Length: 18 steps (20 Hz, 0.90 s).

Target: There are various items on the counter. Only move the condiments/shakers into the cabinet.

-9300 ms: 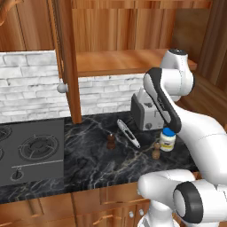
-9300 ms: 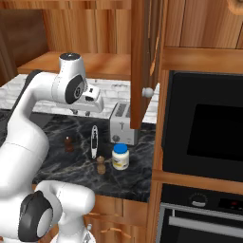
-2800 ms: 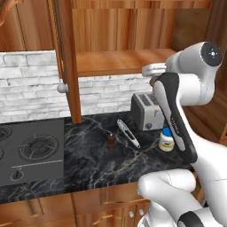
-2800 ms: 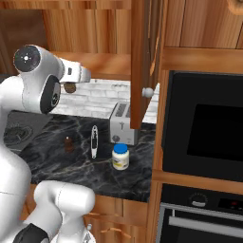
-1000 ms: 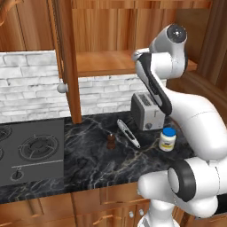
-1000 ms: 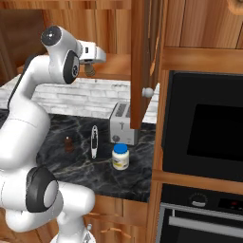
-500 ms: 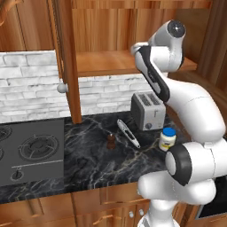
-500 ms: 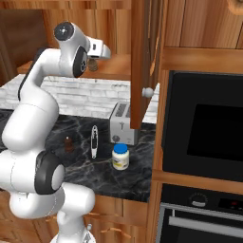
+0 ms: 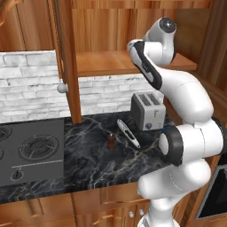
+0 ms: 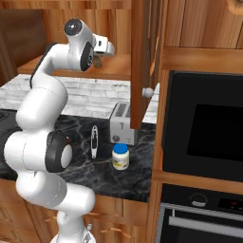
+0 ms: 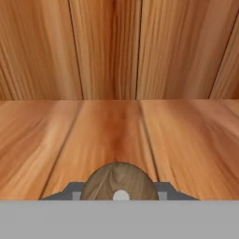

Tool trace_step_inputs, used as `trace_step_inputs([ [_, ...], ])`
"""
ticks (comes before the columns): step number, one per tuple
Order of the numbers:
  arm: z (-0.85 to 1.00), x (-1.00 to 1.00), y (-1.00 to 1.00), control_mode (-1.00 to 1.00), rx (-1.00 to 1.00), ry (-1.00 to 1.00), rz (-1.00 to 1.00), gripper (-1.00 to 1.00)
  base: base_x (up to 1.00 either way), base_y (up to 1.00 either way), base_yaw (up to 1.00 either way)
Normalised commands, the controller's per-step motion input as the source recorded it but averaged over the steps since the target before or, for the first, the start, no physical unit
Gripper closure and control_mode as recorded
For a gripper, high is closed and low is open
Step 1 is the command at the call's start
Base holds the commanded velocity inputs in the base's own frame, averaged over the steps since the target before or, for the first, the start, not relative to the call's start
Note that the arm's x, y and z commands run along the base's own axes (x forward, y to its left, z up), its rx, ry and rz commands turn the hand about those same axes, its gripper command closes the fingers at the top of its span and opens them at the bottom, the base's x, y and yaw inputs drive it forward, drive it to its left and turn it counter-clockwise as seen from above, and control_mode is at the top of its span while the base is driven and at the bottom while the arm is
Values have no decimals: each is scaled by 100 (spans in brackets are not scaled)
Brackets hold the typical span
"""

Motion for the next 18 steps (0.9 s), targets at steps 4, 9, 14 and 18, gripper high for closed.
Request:
trace_step_inputs([
  [4,-45,33,0,-100,0,0,0,100,0,0,0],
  [9,-43,23,0,-100,0,0,0,-100,0,0,0],
  [14,-3,18,0,-100,-1,-4,0,-100,0,0,0],
  [18,-1,34,0,-100,-2,-2,0,-100,0,0,0],
])
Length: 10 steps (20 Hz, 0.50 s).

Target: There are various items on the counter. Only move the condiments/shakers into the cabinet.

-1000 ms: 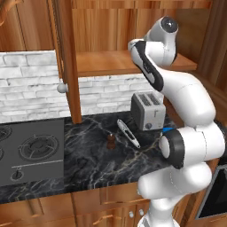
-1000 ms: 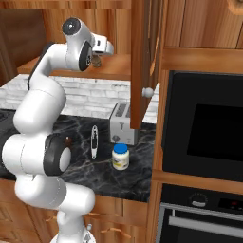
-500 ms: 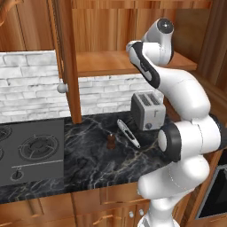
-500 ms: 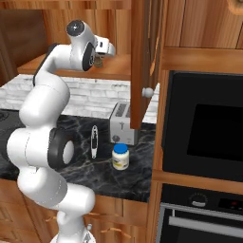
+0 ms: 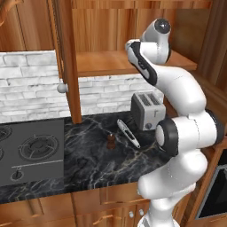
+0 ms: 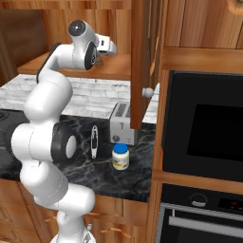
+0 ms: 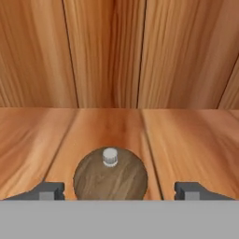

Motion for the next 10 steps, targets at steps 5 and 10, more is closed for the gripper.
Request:
trace_step_inputs([
  [5,0,-16,0,-100,0,0,0,-100,0,0,0],
  [10,-6,-100,-8,-100,0,-20,-2,-100,0,0,0],
])
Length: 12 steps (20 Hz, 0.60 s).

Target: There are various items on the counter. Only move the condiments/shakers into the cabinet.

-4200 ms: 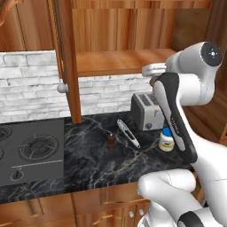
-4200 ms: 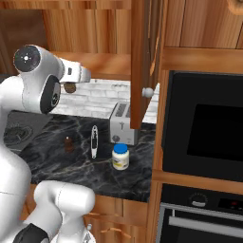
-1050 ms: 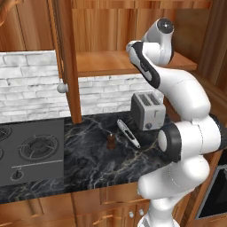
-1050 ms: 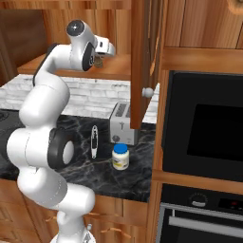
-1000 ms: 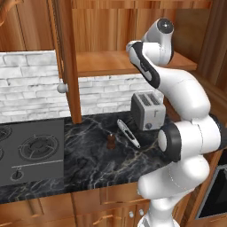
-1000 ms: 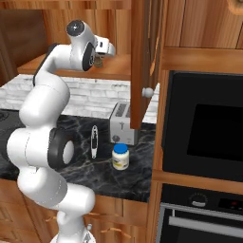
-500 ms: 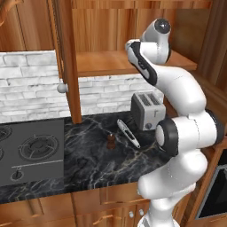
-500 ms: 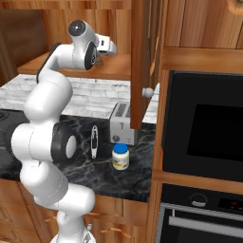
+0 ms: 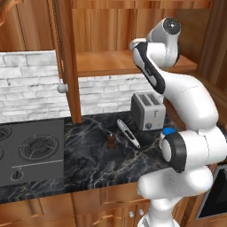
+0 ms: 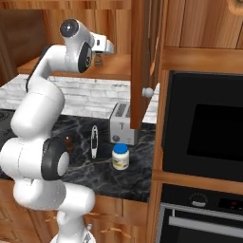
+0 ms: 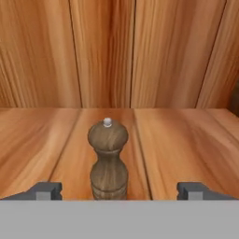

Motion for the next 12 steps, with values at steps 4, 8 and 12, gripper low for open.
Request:
trace_step_inputs([
  [4,-51,-100,-3,-100,0,-22,-5,-100,0,0,0],
  [8,-97,-100,-1,-100,-11,-6,-12,-100,0,0,0],
  [12,-100,-100,0,-100,-17,4,-25,-100,0,0,0],
])
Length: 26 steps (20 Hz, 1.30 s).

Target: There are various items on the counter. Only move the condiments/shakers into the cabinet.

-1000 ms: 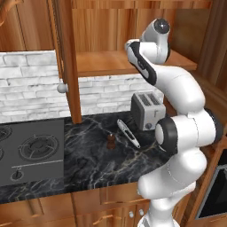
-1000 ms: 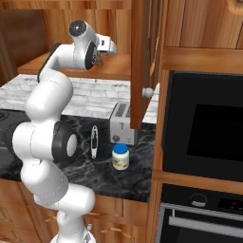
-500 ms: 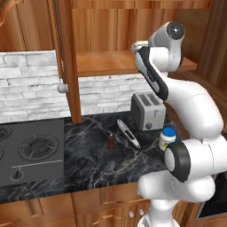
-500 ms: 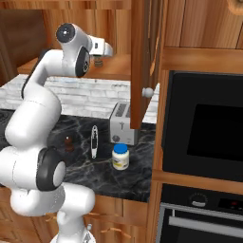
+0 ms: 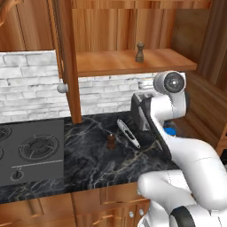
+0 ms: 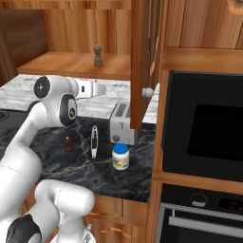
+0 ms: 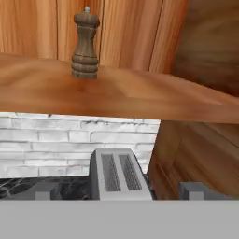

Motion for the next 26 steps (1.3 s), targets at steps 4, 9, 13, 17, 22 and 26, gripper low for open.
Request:
trace_step_inputs([
  [4,-100,-100,0,-100,-14,21,-46,-100,0,0,0],
  [9,-93,-85,0,-100,0,16,-61,-100,0,0,0],
  [13,-32,-8,0,-100,0,6,-41,-100,0,0,0],
  [17,-4,9,0,-100,9,0,0,-100,0,0,0],
  [22,-37,17,0,-100,16,0,1,-100,0,0,0],
  [26,-31,6,-5,-100,13,-4,0,-100,0,0,0],
])
